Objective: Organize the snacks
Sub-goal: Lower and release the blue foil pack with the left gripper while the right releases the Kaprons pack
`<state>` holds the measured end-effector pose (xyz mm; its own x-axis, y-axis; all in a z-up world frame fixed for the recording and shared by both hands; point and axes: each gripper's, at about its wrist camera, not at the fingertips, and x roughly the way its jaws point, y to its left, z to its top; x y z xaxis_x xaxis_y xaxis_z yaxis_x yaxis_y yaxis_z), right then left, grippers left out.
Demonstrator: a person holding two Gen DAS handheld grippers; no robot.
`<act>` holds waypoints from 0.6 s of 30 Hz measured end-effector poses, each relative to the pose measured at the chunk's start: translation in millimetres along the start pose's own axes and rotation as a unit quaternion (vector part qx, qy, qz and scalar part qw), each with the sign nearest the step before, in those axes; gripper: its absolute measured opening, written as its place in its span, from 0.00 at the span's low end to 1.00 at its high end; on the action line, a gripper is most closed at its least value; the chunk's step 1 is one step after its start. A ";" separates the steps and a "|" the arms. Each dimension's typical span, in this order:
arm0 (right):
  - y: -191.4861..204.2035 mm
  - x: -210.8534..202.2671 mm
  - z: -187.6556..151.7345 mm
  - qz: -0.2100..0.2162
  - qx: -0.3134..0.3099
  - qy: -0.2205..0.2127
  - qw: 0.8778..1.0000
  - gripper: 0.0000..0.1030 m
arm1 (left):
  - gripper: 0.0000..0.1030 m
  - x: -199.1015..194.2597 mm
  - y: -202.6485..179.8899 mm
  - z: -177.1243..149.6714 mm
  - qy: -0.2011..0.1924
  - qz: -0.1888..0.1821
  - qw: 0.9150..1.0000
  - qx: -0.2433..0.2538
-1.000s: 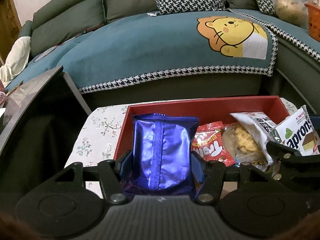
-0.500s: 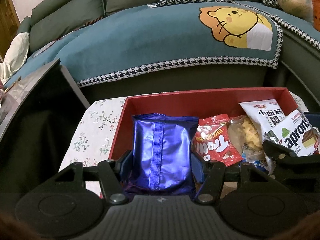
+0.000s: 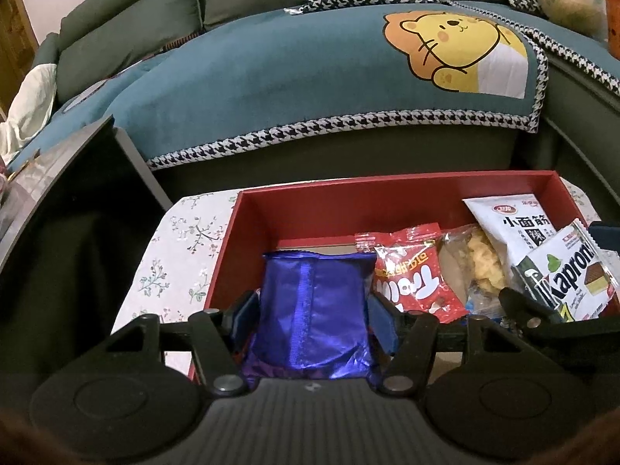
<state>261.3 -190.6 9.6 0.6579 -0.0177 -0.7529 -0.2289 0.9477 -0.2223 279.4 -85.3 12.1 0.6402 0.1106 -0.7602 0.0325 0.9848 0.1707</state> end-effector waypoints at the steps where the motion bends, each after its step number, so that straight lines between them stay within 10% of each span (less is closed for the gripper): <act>1: -0.6 -0.9 0.0 -0.001 0.000 -0.001 1.000 0.83 | 1.00 -1.2 0.1 0.2 -0.001 -0.001 1.000 0.000; 18: 1.4 -18.5 6.8 -0.001 -0.007 -0.026 1.000 0.87 | 1.00 -20.5 10.1 5.3 -0.023 -0.014 0.999 -0.016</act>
<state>253.7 -186.7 27.4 0.6947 -0.0030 -0.7193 -0.2366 0.9434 -0.2324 270.6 -78.3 32.8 0.6741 0.0769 -0.7347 0.0265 0.9914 0.1280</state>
